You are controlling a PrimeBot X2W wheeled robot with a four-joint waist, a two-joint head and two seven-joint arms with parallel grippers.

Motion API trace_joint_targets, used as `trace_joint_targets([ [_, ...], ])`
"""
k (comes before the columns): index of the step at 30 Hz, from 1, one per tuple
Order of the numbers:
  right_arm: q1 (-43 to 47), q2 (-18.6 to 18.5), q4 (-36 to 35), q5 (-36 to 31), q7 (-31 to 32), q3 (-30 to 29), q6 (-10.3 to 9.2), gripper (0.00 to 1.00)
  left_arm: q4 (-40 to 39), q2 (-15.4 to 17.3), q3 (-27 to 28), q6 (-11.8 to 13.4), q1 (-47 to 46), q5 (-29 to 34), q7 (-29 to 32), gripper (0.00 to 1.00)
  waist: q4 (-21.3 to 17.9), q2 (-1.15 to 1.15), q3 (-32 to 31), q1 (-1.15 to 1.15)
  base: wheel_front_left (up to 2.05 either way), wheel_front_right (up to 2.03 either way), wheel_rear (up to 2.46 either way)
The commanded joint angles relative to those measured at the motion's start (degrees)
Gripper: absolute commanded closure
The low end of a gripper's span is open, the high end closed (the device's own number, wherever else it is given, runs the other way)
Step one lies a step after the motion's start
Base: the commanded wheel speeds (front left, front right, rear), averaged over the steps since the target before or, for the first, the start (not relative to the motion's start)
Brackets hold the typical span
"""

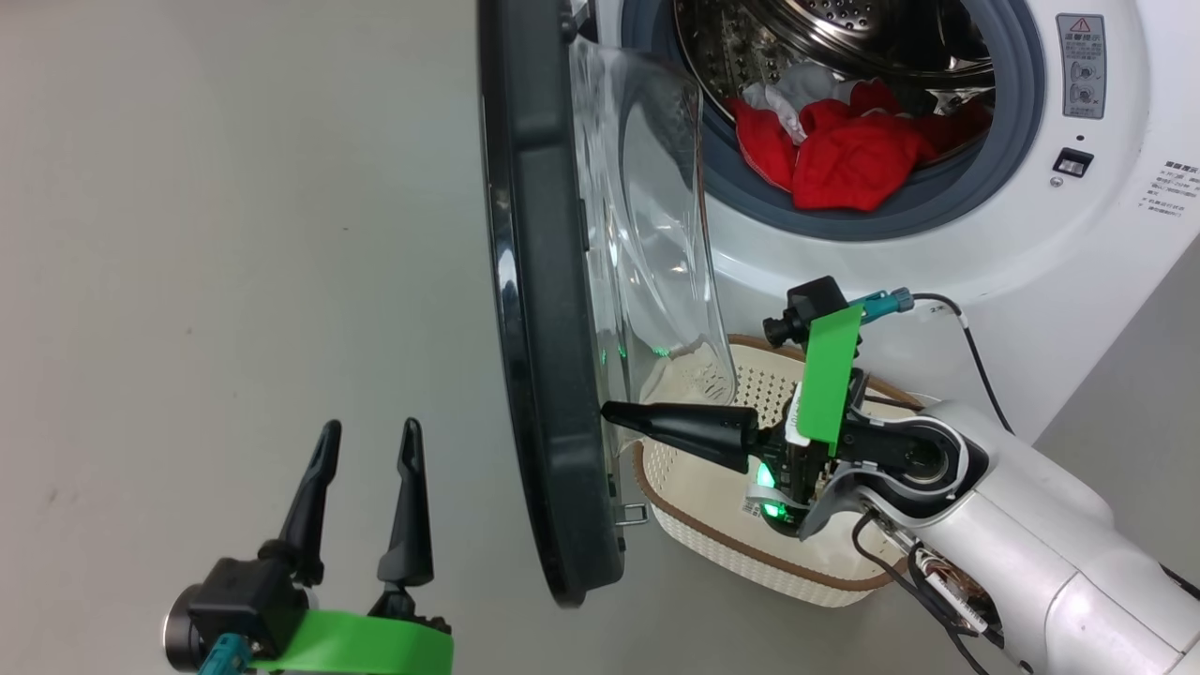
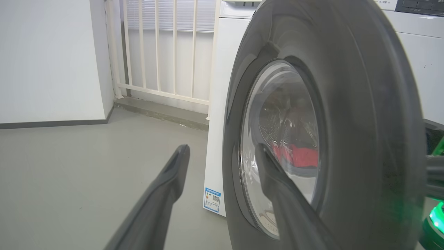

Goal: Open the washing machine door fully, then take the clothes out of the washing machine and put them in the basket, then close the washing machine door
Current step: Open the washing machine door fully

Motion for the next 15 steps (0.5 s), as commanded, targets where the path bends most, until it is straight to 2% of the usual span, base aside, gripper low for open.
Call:
trace_joint_targets([
  [1, 0.8, 1.2, -0.8, 0.4, 0.3, 0.4, 0.29, 1.00, -1.2, 0.8, 2.1, -0.1, -0.3, -0.7, -0.4, 0.00, 0.0, 0.00, 0.0, 0.00, 0.00, 0.00, 0.00],
  [5, 1.2, 0.6, -0.8, -1.3, 0.4, 1.2, 0.29, 1.00, -1.0, 0.8, 2.4, -0.1, -0.2, -0.9, -0.4, 0.00, -0.4, 0.00, -0.1, 0.00, 0.00, 0.00, 0.00],
  [6, 1.3, 0.4, -0.9, -1.8, 0.3, 1.2, 0.29, 0.87, -0.9, 0.8, 2.5, -0.1, -0.2, -1.0, -0.4, 0.00, -0.6, 0.00, -0.1, 0.00, 0.00, 0.00, 0.00],
  [8, 1.7, -0.3, -1.3, -3.3, -0.2, 1.3, 0.29, 0.56, -0.8, 0.8, 2.7, -0.1, -0.2, -1.0, -0.4, 0.00, -0.9, 0.00, -0.2, 0.00, 0.00, 0.00, 0.00],
  [9, 2.0, -0.6, -1.4, -4.1, -0.8, 1.1, 0.29, 0.04, -0.7, 0.8, 2.7, -0.2, -0.2, -1.0, -0.4, 0.00, -1.1, 0.00, -0.3, 0.00, 0.00, 0.00, 0.00],
  [10, 2.2, -0.9, -1.6, -5.0, -1.3, 1.1, 0.29, 0.00, -0.7, 0.8, 2.8, -0.2, -0.2, -1.0, -0.4, 0.00, -1.3, 0.00, -0.4, 0.00, 0.00, 0.00, 0.00],
  [12, 2.4, -1.7, -2.4, -8.5, -3.6, 0.9, 0.29, 0.00, -0.6, 0.8, 3.0, -0.3, -0.3, -0.9, -0.4, 0.00, -1.6, 0.00, -0.4, 0.00, 0.00, 0.00, 0.00],
  [15, 2.9, -3.6, -4.7, -17.4, -8.2, 2.3, 0.29, 0.00, -0.5, 0.8, 3.3, -0.4, -0.3, -0.8, -0.4, 0.00, -2.1, 0.00, -0.4, 0.00, 0.00, 0.00, 0.00],
])
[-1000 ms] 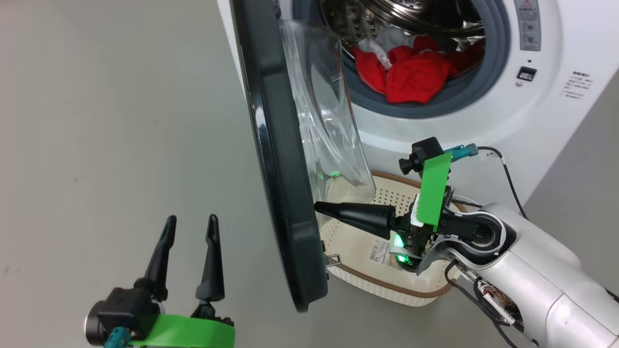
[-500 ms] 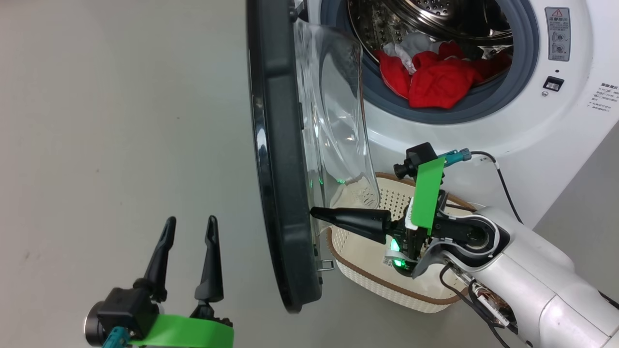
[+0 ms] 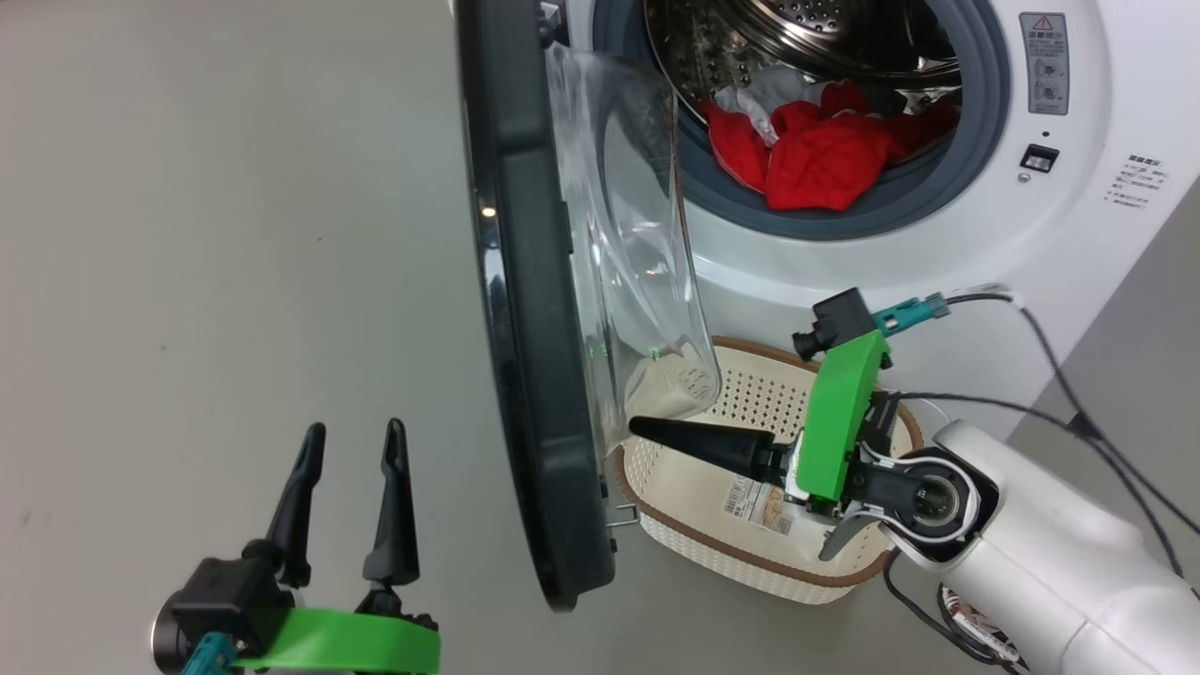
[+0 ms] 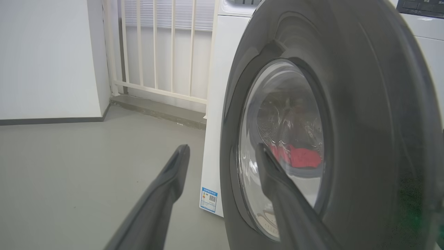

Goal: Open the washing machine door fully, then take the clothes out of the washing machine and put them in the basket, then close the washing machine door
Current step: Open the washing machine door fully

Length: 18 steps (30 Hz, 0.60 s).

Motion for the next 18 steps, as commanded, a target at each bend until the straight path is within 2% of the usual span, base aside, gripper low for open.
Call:
trace_joint_targets([
  [1, 1.2, -0.9, -2.5, -5.8, -3.8, 0.6, 0.29, 0.00, -1.1, 0.8, 2.3, -0.4, -0.3, 0.2, -0.4, 0.00, -0.5, 0.00, 0.0, 0.00, 0.00, 0.00, 0.00],
  [4, 1.9, -1.9, -3.2, -11.2, -7.6, 1.4, 0.29, 0.00, -1.1, 0.8, 2.5, -0.5, -0.3, 0.2, -0.4, 0.00, -0.8, 0.00, 0.0, 0.00, 0.00, 0.00, 0.00],
  [9, 1.9, -5.0, -2.8, -28.4, -19.7, 6.2, 0.29, 0.00, -0.9, 0.8, 2.8, -0.6, -0.3, 0.3, -0.4, 0.00, -1.5, 0.00, -0.1, 0.00, 0.00, 0.00, 0.00],
  [12, 1.6, -5.7, 0.5, -37.2, -27.0, 8.7, 0.29, 0.00, -0.6, 0.8, 2.8, -0.5, -0.1, 0.1, -0.4, 0.00, -1.9, 0.00, -0.4, 0.00, 0.00, 0.00, 0.00],
  [13, 1.2, -5.6, 3.3, -42.3, -31.3, 9.9, 0.29, 0.00, -0.4, 0.8, 2.9, -0.5, 0.1, 0.1, -0.4, 0.00, -2.2, 0.00, -0.7, 0.00, 0.00, 0.00, 0.00],
  [18, 0.5, -3.8, 11.9, -53.5, -40.3, 9.4, 0.29, 0.00, -0.2, 0.8, 3.2, -0.4, 0.6, 0.4, -0.4, 0.00, -2.7, 0.00, -1.4, 0.00, 0.00, 0.00, 0.00],
])
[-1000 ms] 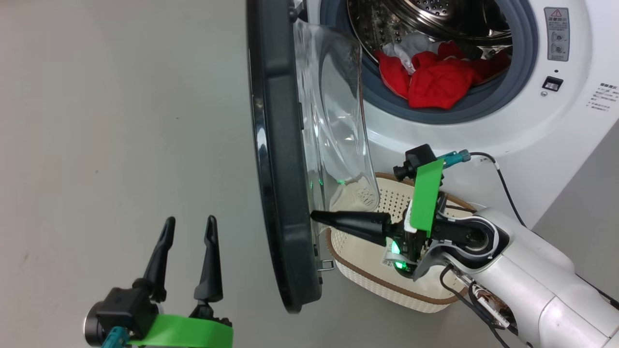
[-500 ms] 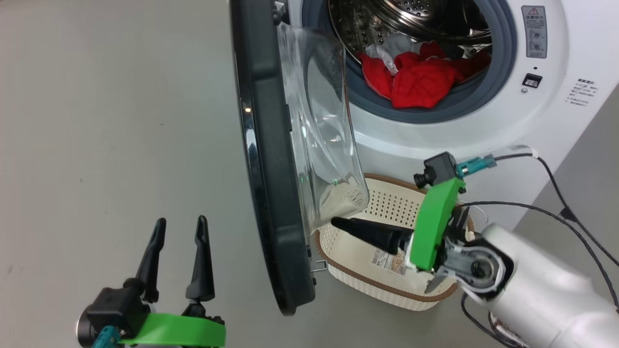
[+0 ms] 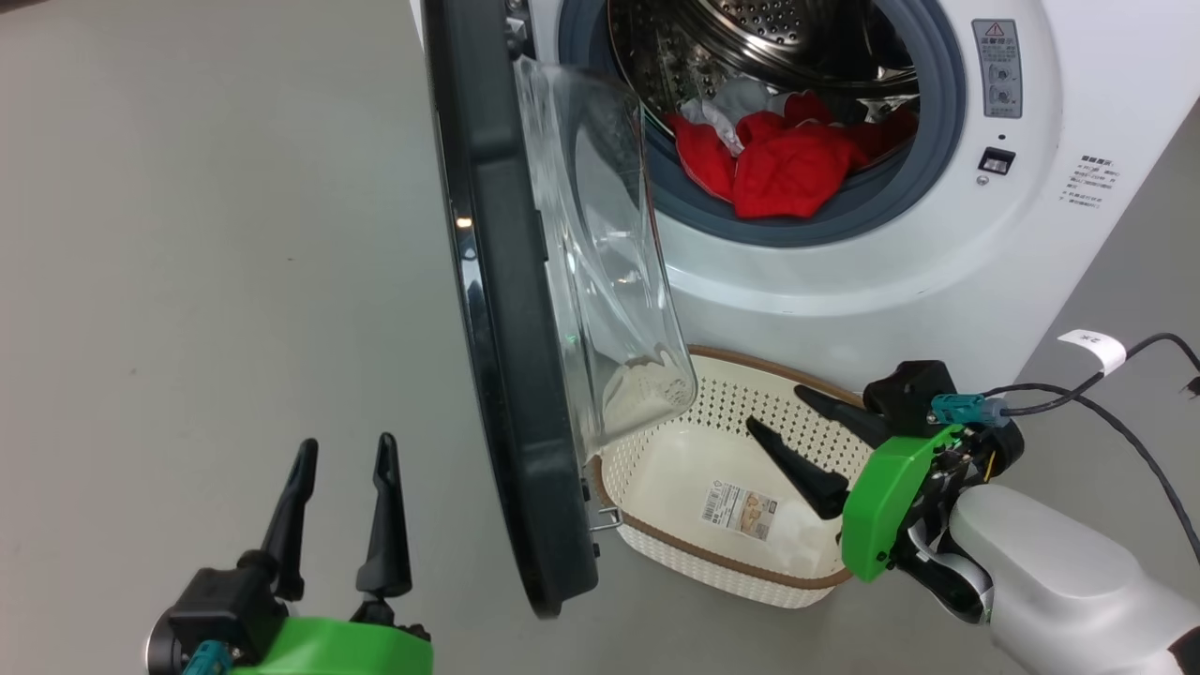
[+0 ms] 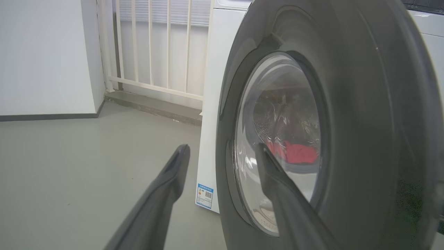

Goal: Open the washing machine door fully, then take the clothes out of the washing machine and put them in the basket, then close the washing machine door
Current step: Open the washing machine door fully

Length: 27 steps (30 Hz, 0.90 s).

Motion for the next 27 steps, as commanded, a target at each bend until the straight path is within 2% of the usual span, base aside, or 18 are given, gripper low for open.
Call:
trace_joint_targets([
  [1, -0.7, 0.9, 1.0, -2.6, -1.9, -1.2, 0.28, 0.00, -1.2, 0.8, 2.2, -0.4, -0.3, 0.5, -0.4, 0.00, -0.2, 0.00, -0.4, 0.00, 0.00, 0.00, 0.00],
  [3, -0.7, 2.1, 4.2, -7.9, -3.8, -3.2, 0.28, 0.00, -1.1, 0.8, 2.3, -0.4, 0.0, 0.6, -0.4, 0.00, -0.3, 0.00, -0.8, 0.00, 0.00, 0.00, 0.00],
  [7, 1.5, 5.3, 6.8, -15.7, -4.9, -12.9, 0.28, 0.00, -1.1, 0.8, 2.4, -0.3, 0.4, 0.5, -0.4, 0.00, -0.4, 0.00, -1.5, 0.00, 0.00, 0.00, 0.00],
  [12, 9.0, 8.9, 0.4, -28.7, -5.0, -28.8, 0.28, 0.00, -1.4, 0.8, 2.4, -0.3, 0.8, 0.6, -0.4, 0.00, -0.6, 0.00, -2.0, 0.00, 0.00, 0.00, 0.00],
  [19, 20.3, 15.1, -13.9, -43.8, -5.0, -45.1, 0.28, 0.00, -2.5, 0.8, 2.4, -0.5, 0.9, 0.9, -0.4, 0.00, -1.0, 0.00, -2.0, 0.00, 0.00, 0.00, 0.00],
  [23, 25.4, 17.1, -20.2, -47.9, -5.0, -49.7, 0.28, 0.00, -3.0, 0.8, 2.4, -0.3, 1.1, 1.1, -0.4, 0.00, -1.2, 0.00, -1.9, 0.00, 0.00, 0.00, 0.00],
  [27, 27.7, 17.7, -22.2, -49.4, -5.0, -50.9, 0.28, 0.00, -3.0, 0.8, 2.3, -0.1, 1.3, 1.3, -0.4, 0.00, -1.3, 0.00, -2.1, 0.00, 0.00, 0.00, 0.00],
])
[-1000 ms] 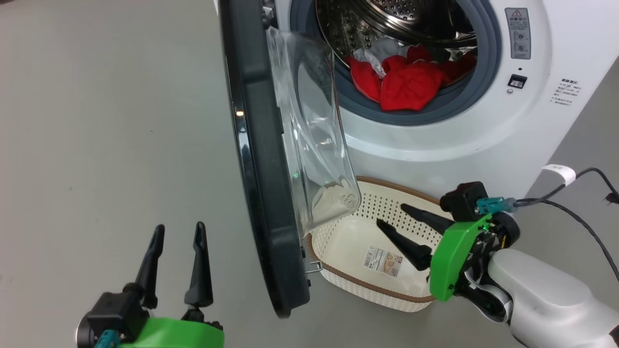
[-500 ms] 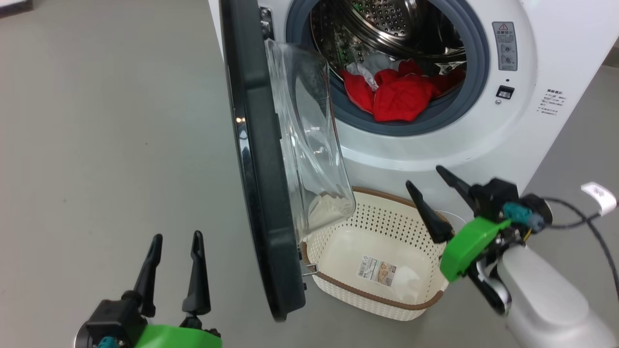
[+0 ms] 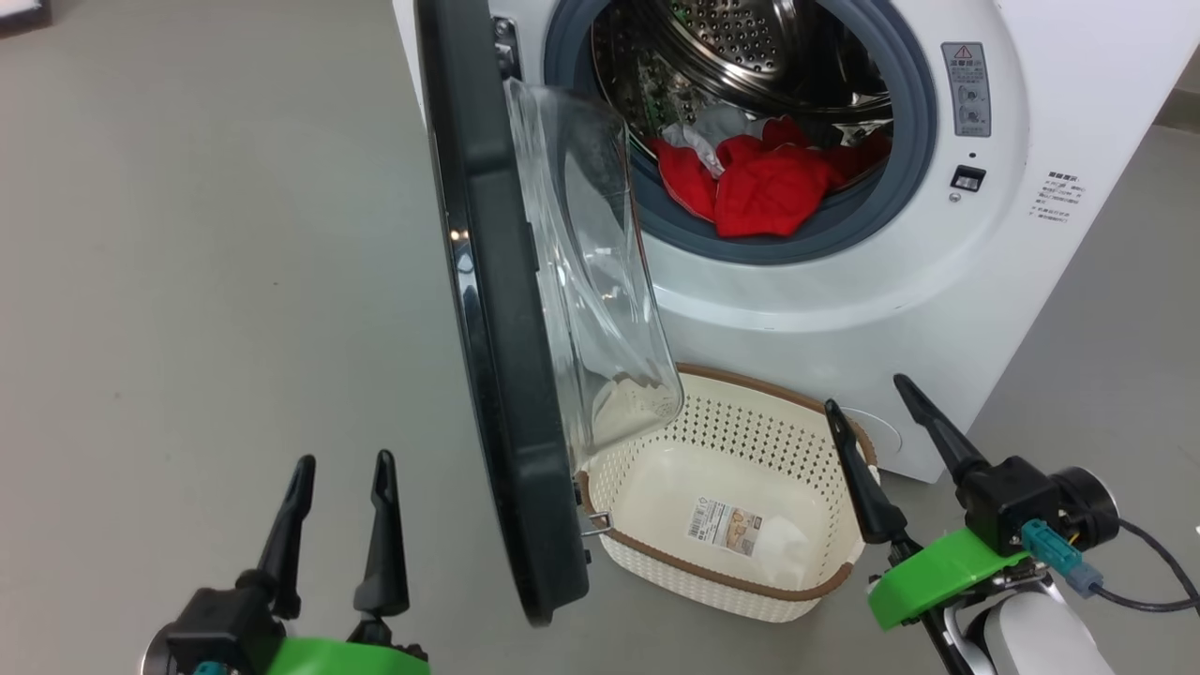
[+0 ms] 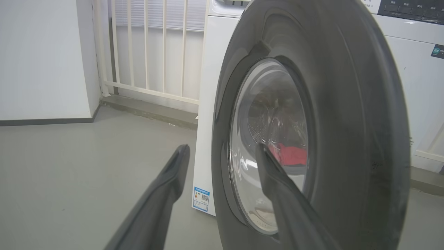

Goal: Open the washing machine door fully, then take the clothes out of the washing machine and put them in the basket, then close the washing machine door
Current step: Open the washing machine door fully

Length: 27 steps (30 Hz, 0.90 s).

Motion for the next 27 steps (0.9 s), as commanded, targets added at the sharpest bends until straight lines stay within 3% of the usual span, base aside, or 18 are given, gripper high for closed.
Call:
trace_joint_targets([
  [1, -0.2, 0.3, -2.1, -0.4, -0.4, 0.7, 0.25, 0.00, -1.7, 0.7, 2.0, 0.3, -0.6, 0.6, -0.4, 0.00, -0.2, 0.00, -0.2, 0.00, 0.00, 0.00, 0.00],
  [25, 0.1, 0.5, -2.0, 4.2, -0.4, 2.8, 0.25, 0.00, -1.3, 1.2, 1.4, 1.5, 0.6, 2.3, -0.1, 0.00, -0.9, 0.00, -0.4, 0.00, 0.00, 0.00, 0.00],
  [26, 0.1, 0.5, -2.0, 4.3, -0.4, 2.9, 0.25, 0.00, -1.4, 1.3, 1.4, 1.6, 0.7, 2.4, 0.0, 0.04, -0.9, 0.00, -0.4, 0.00, 0.00, 0.00, 0.00],
  [27, 0.0, 0.5, -2.0, 4.5, -0.4, 3.0, 0.25, 0.00, -1.7, 1.3, 1.3, 1.6, 0.6, 2.4, 0.0, 0.59, -0.9, 0.00, -0.4, 0.00, 0.00, 0.00, 0.00],
])
